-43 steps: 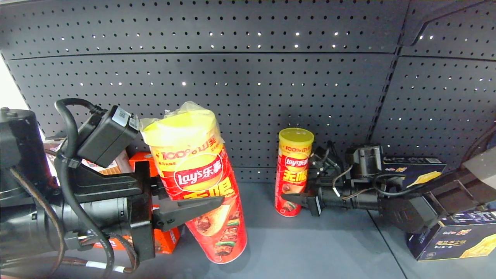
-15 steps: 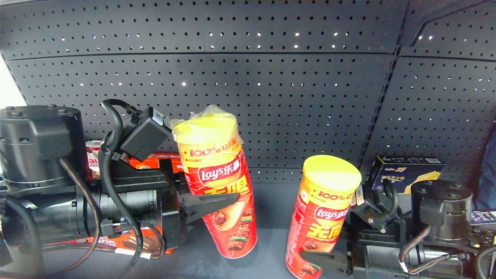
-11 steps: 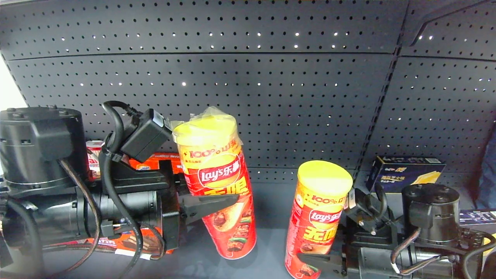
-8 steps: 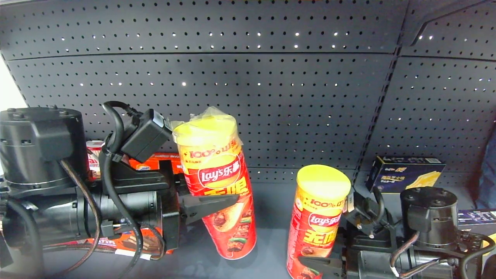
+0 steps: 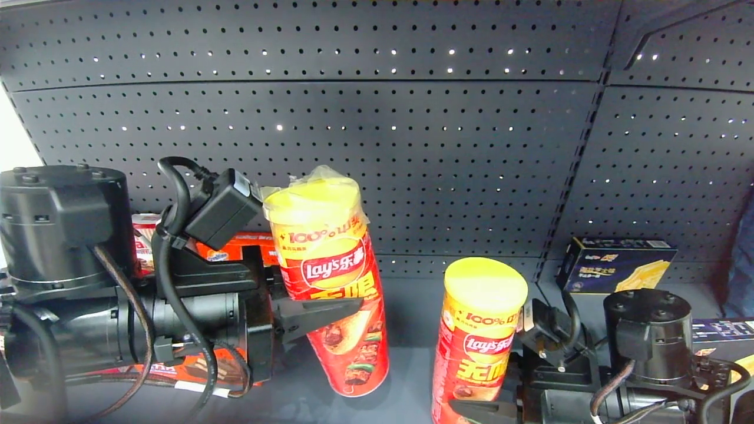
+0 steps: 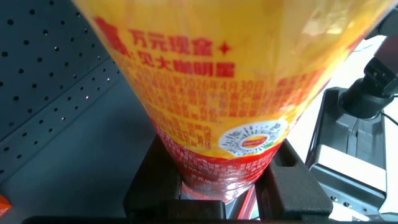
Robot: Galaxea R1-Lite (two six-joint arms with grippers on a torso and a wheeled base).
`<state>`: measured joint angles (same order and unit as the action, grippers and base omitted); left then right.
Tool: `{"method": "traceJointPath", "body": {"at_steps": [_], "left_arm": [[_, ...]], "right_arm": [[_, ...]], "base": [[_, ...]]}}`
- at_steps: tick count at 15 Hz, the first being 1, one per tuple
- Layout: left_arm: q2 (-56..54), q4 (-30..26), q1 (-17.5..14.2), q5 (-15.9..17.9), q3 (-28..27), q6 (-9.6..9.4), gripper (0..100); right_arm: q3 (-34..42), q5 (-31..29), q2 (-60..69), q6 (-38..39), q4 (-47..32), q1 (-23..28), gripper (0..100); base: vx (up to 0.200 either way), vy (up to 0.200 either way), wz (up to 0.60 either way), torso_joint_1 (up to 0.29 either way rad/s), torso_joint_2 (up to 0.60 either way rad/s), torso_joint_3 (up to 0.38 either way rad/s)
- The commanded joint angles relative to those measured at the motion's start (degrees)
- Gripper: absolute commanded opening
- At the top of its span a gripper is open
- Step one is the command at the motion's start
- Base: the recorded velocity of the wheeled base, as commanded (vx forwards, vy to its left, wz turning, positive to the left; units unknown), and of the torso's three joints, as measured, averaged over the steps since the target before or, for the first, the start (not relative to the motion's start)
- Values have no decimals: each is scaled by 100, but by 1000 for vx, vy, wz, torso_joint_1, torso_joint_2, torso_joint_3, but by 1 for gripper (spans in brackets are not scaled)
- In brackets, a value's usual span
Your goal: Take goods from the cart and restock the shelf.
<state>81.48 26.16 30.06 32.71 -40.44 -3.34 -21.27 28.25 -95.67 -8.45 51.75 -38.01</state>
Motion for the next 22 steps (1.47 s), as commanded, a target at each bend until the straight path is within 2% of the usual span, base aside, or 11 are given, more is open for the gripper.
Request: {"method": "traceJointPath", "body": {"at_steps": [1,2,3,8,12,22], "left_arm": [[17,3,0,-1,1,0,0],[34,3,8,-1,1,0,0],[34,3,8,-1,1,-9,0],[34,3,8,-1,1,-9,0],[26,3,17,-10,-8,-18,0],[131,12,17,-1,18,-26,0]], "right_arm": [[0,6,-13,1,2,-84,0],[9,-47,-13,1,2,-128,0],[18,-126,-13,1,2,-180,100],[150,-285,84,1,28,-163,100],[396,-293,154,1,353,136,100],[290,-285,-180,1,468,312,100]], "base": [[0,0,0,0,0,0],[0,0,0,0,0,0],[0,0,0,0,0,0],[0,0,0,0,0,0],[0,0,0,0,0,0],[0,0,0,0,0,0]]}}
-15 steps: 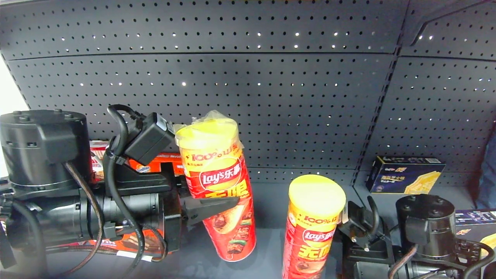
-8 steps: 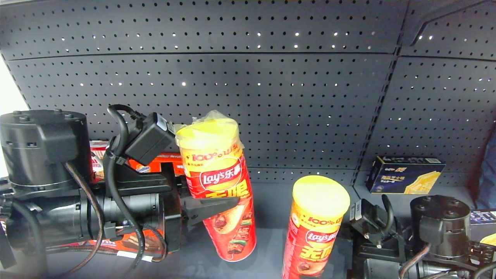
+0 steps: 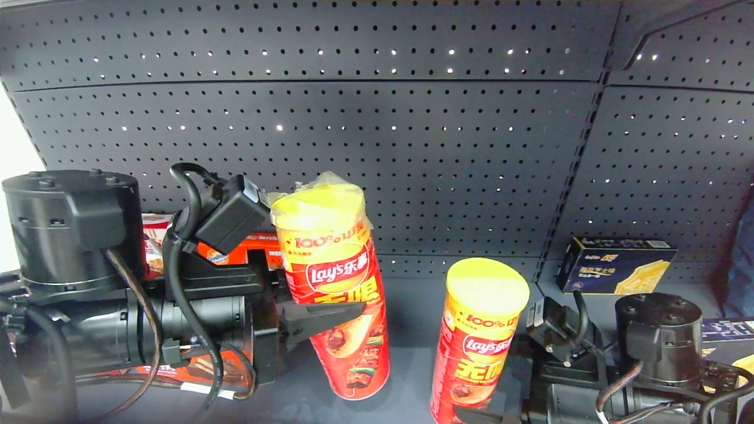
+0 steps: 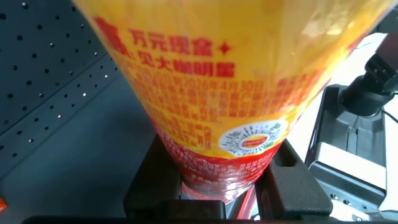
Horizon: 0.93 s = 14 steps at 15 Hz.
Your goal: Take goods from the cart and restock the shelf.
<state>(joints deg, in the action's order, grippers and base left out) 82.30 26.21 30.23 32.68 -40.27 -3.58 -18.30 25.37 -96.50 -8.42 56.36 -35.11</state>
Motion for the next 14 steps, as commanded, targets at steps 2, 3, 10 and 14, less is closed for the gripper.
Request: {"method": "traceJointPath", "body": {"at_steps": [2,3,10,14], "left_arm": [[58,7,0,10,19,-2,0],[58,7,0,10,36,-2,0],[-30,7,-17,-8,54,-2,0],[-30,16,-35,-8,71,-11,0]], "right_arm": [[28,3,-62,-10,68,13,100],[63,12,-18,-10,165,-5,100],[942,21,3058,245,112,742,100],[432,-14,5827,306,-2779,1551,100]], "base": [[0,0,0,0,0,0],[0,0,0,0,0,0],[0,0,0,0,0,0],[0,0,0,0,0,0]]}}
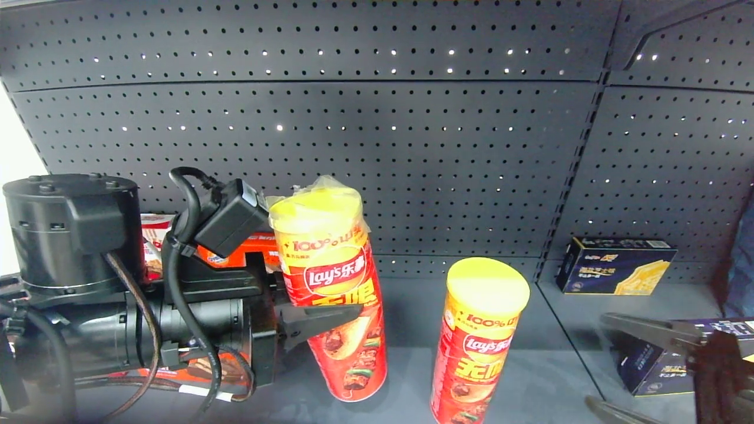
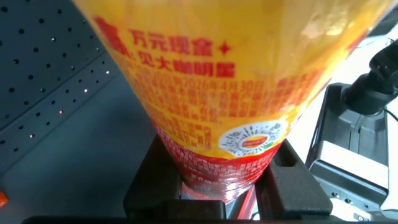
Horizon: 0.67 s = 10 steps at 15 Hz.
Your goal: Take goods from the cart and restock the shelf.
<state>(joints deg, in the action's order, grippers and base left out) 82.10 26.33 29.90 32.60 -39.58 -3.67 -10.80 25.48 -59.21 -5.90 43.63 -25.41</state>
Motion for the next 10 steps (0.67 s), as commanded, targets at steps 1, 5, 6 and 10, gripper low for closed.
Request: {"method": "traceJointPath", "body": {"at_steps": [1,5,6,10], "left_arm": [[-10,74,16,1,-58,-2,0],[34,566,33,27,-41,7,0],[34,566,24,36,-23,7,0],[16,575,33,36,56,-2,0]], "right_arm": [[-537,-307,2739,54,-2342,844,100],[-854,-1810,4277,80,-4495,1952,100],[-695,-1818,4647,168,-4556,2101,100],[474,-1722,5657,221,-4416,2461,100]], "base": [[0,0,0,0,0,0],[0,0,0,0,0,0],[0,0,0,0,0,0],[0,0,0,0,0,0]]}}
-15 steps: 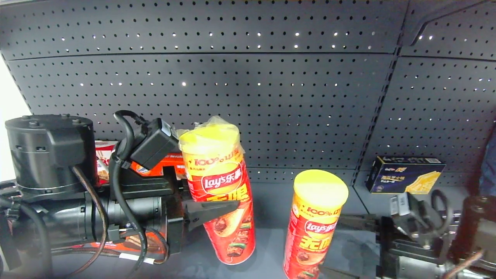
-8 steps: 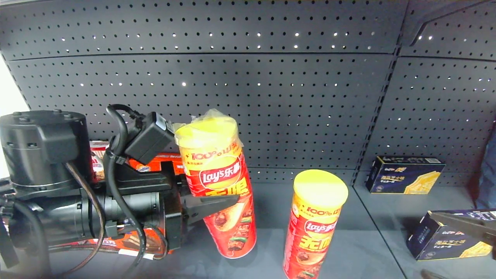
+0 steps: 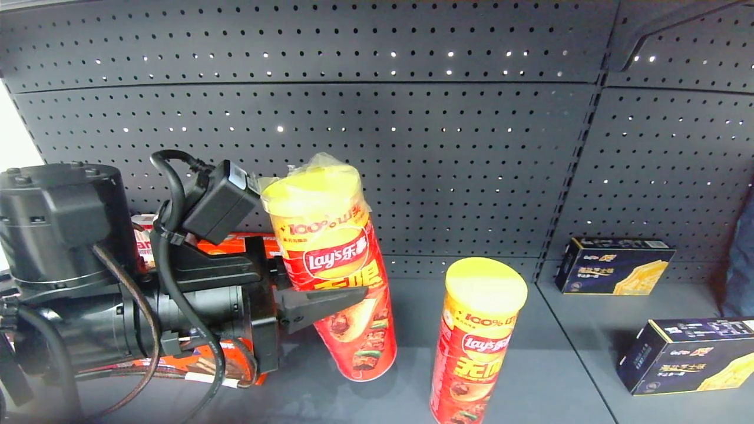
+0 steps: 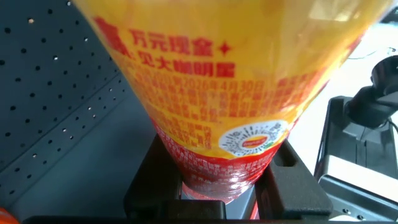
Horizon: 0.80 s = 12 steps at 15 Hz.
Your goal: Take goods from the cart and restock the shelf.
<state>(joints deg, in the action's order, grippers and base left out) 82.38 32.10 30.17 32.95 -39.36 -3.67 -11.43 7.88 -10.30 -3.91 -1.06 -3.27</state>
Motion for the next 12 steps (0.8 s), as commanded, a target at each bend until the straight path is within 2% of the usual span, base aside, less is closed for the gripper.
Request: {"method": "traceJointPath", "body": {"at_steps": [1,3,6,7,8,9,12], "left_arm": [[-12,-2,6,-8,25,-2,0],[-12,16,6,-26,52,-2,0],[-3,33,-20,-17,175,-11,0],[-3,33,-20,-8,210,-11,0],[6,33,-20,-8,219,-11,0],[32,33,-29,1,219,-11,0],[32,33,-38,1,306,-11,0]], "right_arm": [[660,118,766,31,45,248,100],[1020,144,828,101,62,274,100],[1038,91,951,330,132,318,100],[1091,-163,951,339,308,327,100],[1143,-779,960,312,291,318,100],[1117,-1218,960,453,-8,318,100],[1126,-1113,960,444,71,327,100]], "base": [[0,0,0,0,0,0],[0,0,0,0,0,0],[0,0,0,0,0,0],[0,0,0,0,0,0],[0,0,0,0,0,0],[0,0,0,0,0,0],[0,0,0,0,0,0]]}}
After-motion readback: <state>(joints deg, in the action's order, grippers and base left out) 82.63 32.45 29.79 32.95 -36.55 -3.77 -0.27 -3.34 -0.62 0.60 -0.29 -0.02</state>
